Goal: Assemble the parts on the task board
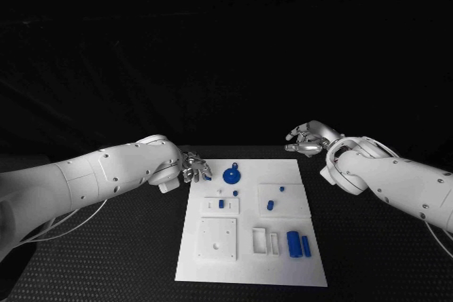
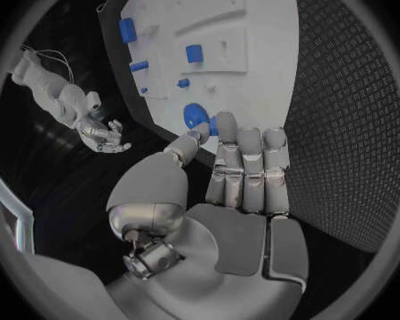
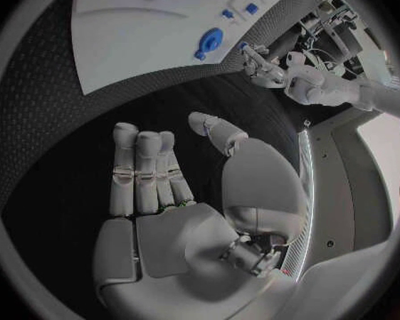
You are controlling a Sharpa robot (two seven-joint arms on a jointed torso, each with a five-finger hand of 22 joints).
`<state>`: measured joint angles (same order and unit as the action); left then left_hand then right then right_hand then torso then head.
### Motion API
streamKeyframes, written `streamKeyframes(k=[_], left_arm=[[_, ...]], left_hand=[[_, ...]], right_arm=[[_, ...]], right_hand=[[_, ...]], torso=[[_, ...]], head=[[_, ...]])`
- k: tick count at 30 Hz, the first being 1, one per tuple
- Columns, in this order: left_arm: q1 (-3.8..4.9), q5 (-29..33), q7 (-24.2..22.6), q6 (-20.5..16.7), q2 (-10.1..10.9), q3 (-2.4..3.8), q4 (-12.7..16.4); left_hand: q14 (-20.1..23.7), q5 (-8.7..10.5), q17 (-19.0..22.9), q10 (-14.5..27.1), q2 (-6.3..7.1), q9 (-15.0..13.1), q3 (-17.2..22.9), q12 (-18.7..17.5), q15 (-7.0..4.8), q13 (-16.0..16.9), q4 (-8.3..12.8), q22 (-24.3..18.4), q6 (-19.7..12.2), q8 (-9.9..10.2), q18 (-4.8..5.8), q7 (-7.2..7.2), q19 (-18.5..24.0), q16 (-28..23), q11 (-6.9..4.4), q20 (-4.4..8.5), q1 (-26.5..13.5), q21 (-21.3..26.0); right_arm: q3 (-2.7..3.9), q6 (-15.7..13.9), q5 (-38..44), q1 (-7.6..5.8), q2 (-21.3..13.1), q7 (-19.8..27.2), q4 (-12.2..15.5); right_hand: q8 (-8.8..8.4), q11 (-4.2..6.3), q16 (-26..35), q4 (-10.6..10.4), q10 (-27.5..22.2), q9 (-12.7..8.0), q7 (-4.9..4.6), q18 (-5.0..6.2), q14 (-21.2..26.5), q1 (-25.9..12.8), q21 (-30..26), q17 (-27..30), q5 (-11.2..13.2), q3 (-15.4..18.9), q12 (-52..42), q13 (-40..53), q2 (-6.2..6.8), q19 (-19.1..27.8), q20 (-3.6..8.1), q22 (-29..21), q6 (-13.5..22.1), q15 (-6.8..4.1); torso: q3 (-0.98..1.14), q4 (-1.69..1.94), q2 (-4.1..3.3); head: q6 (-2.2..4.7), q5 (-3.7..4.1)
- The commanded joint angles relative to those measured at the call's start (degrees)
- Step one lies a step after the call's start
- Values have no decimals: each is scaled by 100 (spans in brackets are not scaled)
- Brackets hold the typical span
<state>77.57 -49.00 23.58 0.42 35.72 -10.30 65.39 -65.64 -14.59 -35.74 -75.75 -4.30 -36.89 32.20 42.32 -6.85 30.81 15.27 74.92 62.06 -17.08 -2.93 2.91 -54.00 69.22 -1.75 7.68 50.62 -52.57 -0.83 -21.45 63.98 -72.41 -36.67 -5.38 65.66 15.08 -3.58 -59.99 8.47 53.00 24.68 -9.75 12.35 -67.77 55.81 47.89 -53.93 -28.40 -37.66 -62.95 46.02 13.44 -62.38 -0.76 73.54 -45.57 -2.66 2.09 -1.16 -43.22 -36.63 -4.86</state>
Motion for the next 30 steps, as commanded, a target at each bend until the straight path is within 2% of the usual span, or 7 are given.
streamKeyframes(k=[1, 4, 8, 12, 16, 20, 30], left_arm=[[1, 41, 58, -607, 147, -32, 306], [-3, -57, 52, -723, 332, -64, 635], [-6, -309, 57, -862, 547, -191, 1035], [-9, -581, 66, -997, 679, -324, 1352], [-34, -680, 79, -1053, 722, -337, 1505], [-90, -807, 82, -1141, 759, -348, 1641], [-191, -1127, 176, -1147, 753, -356, 1786]], left_hand=[[-172, -85, 7, -251, -59, -133, 5, -38, -93, -10, 38, 95, 90, -212, 27, -20, -81, 26, -181, 499, 12, -31], [-251, -424, 3, -343, 6, -129, 12, -45, -112, -10, 58, 96, 184, -242, 19, -49, -146, 34, -205, 516, -18, -52], [-304, -575, 2, -404, 44, -122, 15, -59, -120, -12, 71, 97, 244, -254, 13, -68, -191, 31, -225, 528, -38, -68], [-375, -731, -6, -483, 87, -117, 15, -67, -134, -6, 71, 99, 324, -276, 5, -96, -249, 38, -251, 543, -63, -90], [-397, -886, -11, -510, 123, -118, 21, -73, -135, 1, 68, 98, 378, -295, 3, -106, -267, 35, -255, 548, -80, -95], [-439, -954, -34, -561, 152, -128, 9, -39, -141, 28, 54, 106, 451, -329, 0, -123, -300, 67, -265, 555, -102, -118], [-507, -1019, -101, -624, 185, -146, -4, 77, -174, 109, 45, 124, 551, -388, -15, -163, -370, 174, -301, 580, -114, -201]], right_arm=[[2, -31, -126, -9, -1, 192, -41], [2, -55, -187, -21, 4, 247, -88], [2, -45, -304, -29, 15, 294, -130], [2, -32, -436, -34, 19, 356, -157], [2, -10, -532, -41, 30, 421, -187], [2, 16, -652, -48, 45, 495, -231], [2, 13, -693, -54, 54, 517, -223]], right_hand=[[8, -33, 236, 27, -156, -5, -61, 232, 201, -73, -211, 98, -7, -50, 183, -150, 12, 234, -72, -70, 19, 30], [18, -74, 508, 42, -287, -1, -95, 210, 382, -78, -450, 226, -5, -64, 394, -374, 12, 433, -185, -145, 46, 79], [51, -169, 1013, 77, -542, 16, -177, 135, 716, -81, -910, 495, 14, -100, 793, -801, 6, 856, -365, -294, 79, 203], [105, -319, 1912, 109, -797, 25, -257, -35, 1367, -97, -1709, 1033, 27, -138, 1569, -1648, 6, 1717, -648, -608, 139, 567], [141, -525, 2595, 132, -976, 26, -271, -170, 1846, -72, -2228, 1497, 20, -187, 2322, -2374, -12, 2332, -826, -839, 182, 882], [185, -593, 3162, 136, -778, 6, -251, -192, 1981, 8, -2607, 2001, 23, -138, 2940, -3129, -28, 2641, -970, -1031, 227, 1055], [206, -621, 3449, 103, -626, -32, -257, -174, 1995, 77, -2804, 2303, 21, -73, 3253, -3552, -26, 2747, -1050, -1097, 262, 1119]], torso=[[7, 16, 7], [8, 27, 13], [2, 23, 14], [7, 24, 14], [8, 24, 16], [6, 25, 14], [11, 13, 11]], head=[[-13, -3], [-24, 12], [-45, 18], [-70, 5], [-73, -2], [-101, -15], [-124, -33]])
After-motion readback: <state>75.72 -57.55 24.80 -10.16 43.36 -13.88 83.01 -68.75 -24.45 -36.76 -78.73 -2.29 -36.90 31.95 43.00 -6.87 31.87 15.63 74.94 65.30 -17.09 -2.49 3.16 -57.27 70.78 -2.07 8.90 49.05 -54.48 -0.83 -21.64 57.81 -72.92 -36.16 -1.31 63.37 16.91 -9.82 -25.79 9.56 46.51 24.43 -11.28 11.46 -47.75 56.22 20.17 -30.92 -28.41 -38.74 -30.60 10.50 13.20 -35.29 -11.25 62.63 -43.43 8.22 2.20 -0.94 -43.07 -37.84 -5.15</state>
